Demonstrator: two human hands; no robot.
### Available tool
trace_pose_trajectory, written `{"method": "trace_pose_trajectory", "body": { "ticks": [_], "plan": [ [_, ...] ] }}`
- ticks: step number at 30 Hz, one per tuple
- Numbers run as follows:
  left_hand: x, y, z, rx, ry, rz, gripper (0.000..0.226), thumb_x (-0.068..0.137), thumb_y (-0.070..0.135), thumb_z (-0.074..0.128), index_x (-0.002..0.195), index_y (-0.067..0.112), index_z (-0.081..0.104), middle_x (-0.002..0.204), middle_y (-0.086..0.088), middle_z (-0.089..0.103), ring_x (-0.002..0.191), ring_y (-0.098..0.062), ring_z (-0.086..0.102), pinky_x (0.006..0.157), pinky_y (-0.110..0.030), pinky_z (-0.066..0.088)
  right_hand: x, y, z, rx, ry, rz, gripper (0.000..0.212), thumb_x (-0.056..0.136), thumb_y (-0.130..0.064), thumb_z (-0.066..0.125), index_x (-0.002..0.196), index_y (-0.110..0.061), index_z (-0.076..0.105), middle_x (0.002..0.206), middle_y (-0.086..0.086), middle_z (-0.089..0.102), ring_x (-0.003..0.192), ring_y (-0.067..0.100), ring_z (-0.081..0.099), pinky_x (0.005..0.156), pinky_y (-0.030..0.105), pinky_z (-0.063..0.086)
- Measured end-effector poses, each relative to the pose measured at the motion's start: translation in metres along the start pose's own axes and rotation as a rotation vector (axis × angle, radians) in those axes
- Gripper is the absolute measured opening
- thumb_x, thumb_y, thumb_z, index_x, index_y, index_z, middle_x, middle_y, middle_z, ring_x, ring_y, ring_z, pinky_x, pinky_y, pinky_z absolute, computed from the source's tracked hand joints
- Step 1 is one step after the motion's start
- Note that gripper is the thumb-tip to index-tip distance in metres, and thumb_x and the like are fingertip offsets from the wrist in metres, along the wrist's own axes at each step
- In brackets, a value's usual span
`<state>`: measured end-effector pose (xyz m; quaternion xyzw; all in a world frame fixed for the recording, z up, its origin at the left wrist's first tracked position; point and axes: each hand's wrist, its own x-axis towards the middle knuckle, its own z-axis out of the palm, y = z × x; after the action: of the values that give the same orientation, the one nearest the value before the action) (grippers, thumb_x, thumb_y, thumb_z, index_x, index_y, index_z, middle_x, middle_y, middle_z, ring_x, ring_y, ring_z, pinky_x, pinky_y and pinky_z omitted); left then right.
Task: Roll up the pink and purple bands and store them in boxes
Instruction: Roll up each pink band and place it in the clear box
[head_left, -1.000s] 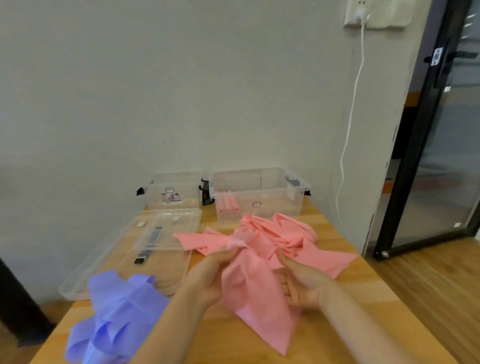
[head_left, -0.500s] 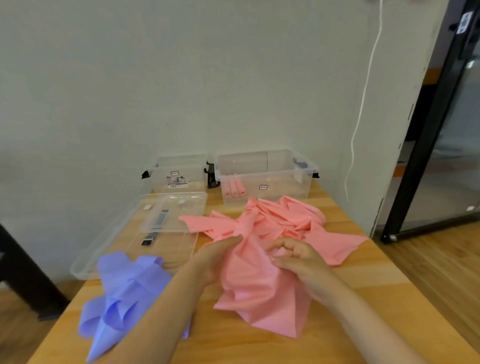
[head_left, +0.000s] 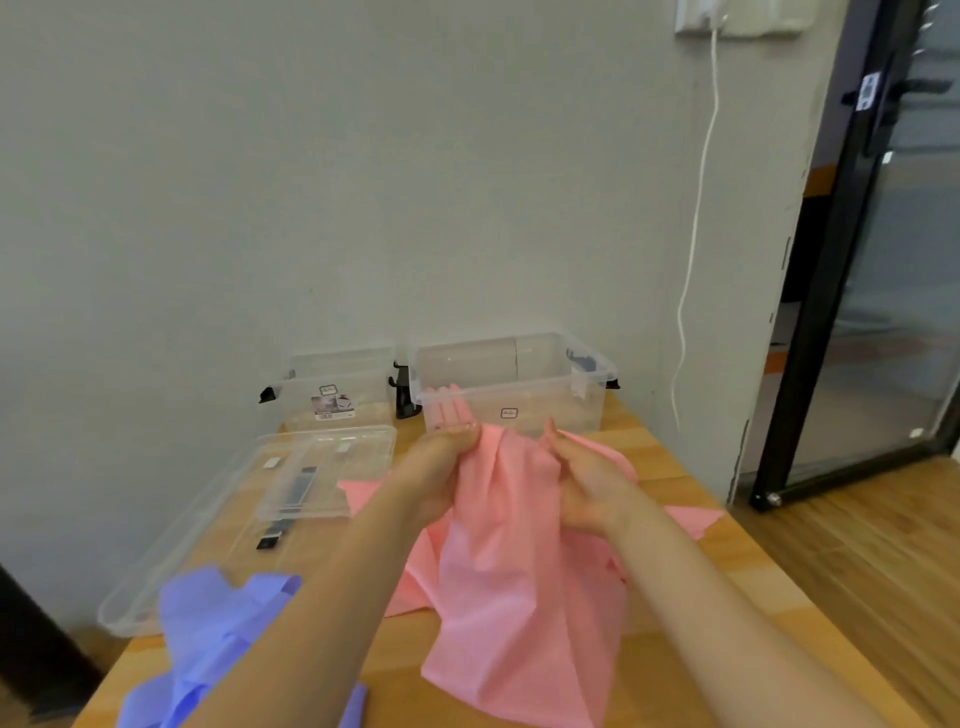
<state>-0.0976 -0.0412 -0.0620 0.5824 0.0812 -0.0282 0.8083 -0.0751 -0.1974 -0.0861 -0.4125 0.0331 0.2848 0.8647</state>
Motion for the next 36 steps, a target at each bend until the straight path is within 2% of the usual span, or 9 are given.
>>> {"method": "trace_pose_trajectory", "body": {
  "ticks": [3, 6, 11, 14, 19, 25, 27, 30, 36],
  "plan": [
    [-0.005, 0.007, -0.011, 0.1, 0.136, 0.093, 0.014, 0.093, 0.004, 0.048, 0.091, 0.003, 0.062, 0.089, -0.011, 0.063, 0.074, -0.016, 0.055, 0.066, -0.026, 0.046, 0.008, -0.021, 0.011, -0.103, 0.083, -0.153, 0.009, 0.084, -0.017, 0.06, 0.084, -0.008, 0.062, 0.077, 0.007, 0.063, 0.076, 0.02, 0.058, 0.084, 0.035, 0.05],
    [-0.004, 0.01, -0.018, -0.031, 0.1, 0.128, 0.019, 0.092, 0.002, 0.045, 0.08, 0.005, 0.059, 0.07, -0.005, 0.059, 0.06, -0.015, 0.059, 0.056, -0.027, 0.05, 0.02, -0.046, 0.017, 0.045, 0.09, -0.356, 0.018, 0.094, -0.008, 0.047, 0.078, -0.008, 0.055, 0.063, 0.006, 0.06, 0.059, 0.015, 0.06, 0.059, 0.026, 0.053],
    [-0.009, 0.018, -0.01, -0.387, -0.226, 0.023, 0.036, 0.083, 0.034, 0.051, 0.078, 0.003, 0.069, 0.07, -0.009, 0.068, 0.061, -0.019, 0.067, 0.056, -0.024, 0.054, -0.001, -0.063, 0.056, 0.081, -0.197, -0.576, 0.006, 0.078, -0.012, 0.061, 0.08, -0.007, 0.06, 0.071, 0.007, 0.064, 0.069, 0.016, 0.064, 0.072, 0.027, 0.053],
    [-0.008, 0.011, -0.007, -0.411, -0.322, -0.106, 0.065, 0.075, 0.056, 0.048, 0.108, 0.003, 0.065, 0.092, -0.014, 0.07, 0.079, -0.025, 0.069, 0.068, -0.03, 0.057, -0.025, -0.045, 0.047, 0.027, -0.277, -0.523, 0.026, 0.047, -0.013, 0.083, 0.066, -0.01, 0.066, 0.067, 0.005, 0.066, 0.064, 0.014, 0.065, 0.065, 0.023, 0.054],
    [-0.004, -0.005, -0.005, -0.374, -0.253, -0.025, 0.035, 0.081, 0.011, 0.054, 0.114, 0.001, 0.059, 0.091, -0.012, 0.069, 0.084, -0.023, 0.068, 0.077, -0.036, 0.055, -0.057, -0.005, -0.001, -0.057, -0.251, -0.215, 0.055, 0.025, -0.016, 0.095, 0.075, -0.005, 0.073, 0.077, 0.013, 0.07, 0.068, 0.02, 0.068, 0.06, 0.027, 0.056],
    [-0.033, -0.016, -0.005, -0.375, -0.497, -0.054, 0.046, 0.044, 0.008, 0.087, 0.086, -0.002, 0.071, 0.079, -0.015, 0.07, 0.069, -0.024, 0.068, 0.062, -0.031, 0.057, -0.047, 0.01, -0.007, -0.04, -0.077, 0.014, 0.056, 0.071, -0.052, 0.068, 0.089, 0.0, 0.072, 0.091, 0.016, 0.068, 0.078, 0.026, 0.066, 0.079, 0.034, 0.05],
    [-0.044, -0.024, -0.007, -0.368, -0.497, -0.063, 0.046, 0.034, 0.008, 0.091, 0.074, -0.001, 0.071, 0.072, -0.015, 0.069, 0.063, -0.023, 0.068, 0.057, -0.029, 0.056, -0.041, 0.002, 0.004, -0.002, -0.033, -0.07, 0.036, 0.088, -0.033, 0.057, 0.07, -0.006, 0.074, 0.074, 0.01, 0.069, 0.064, 0.019, 0.067, 0.062, 0.026, 0.054],
    [-0.048, -0.033, -0.019, -0.32, -0.416, -0.105, 0.035, 0.046, 0.0, 0.081, 0.08, -0.003, 0.072, 0.075, -0.016, 0.069, 0.065, -0.024, 0.068, 0.057, -0.03, 0.056, -0.031, -0.008, 0.018, 0.0, 0.09, -0.245, 0.014, 0.09, -0.003, 0.051, 0.092, -0.012, 0.062, 0.079, 0.008, 0.06, 0.058, 0.015, 0.062, 0.048, 0.024, 0.05],
    [-0.04, -0.021, -0.03, -0.139, -0.344, -0.118, 0.032, 0.077, 0.024, 0.053, 0.1, 0.006, 0.064, 0.083, -0.01, 0.07, 0.071, -0.021, 0.068, 0.058, -0.03, 0.056, -0.032, -0.01, 0.031, -0.535, 0.023, -0.461, 0.033, 0.081, 0.012, 0.057, 0.103, -0.012, 0.057, 0.061, -0.004, 0.053, 0.047, 0.005, 0.051, 0.046, 0.02, 0.044]
  ]
}}
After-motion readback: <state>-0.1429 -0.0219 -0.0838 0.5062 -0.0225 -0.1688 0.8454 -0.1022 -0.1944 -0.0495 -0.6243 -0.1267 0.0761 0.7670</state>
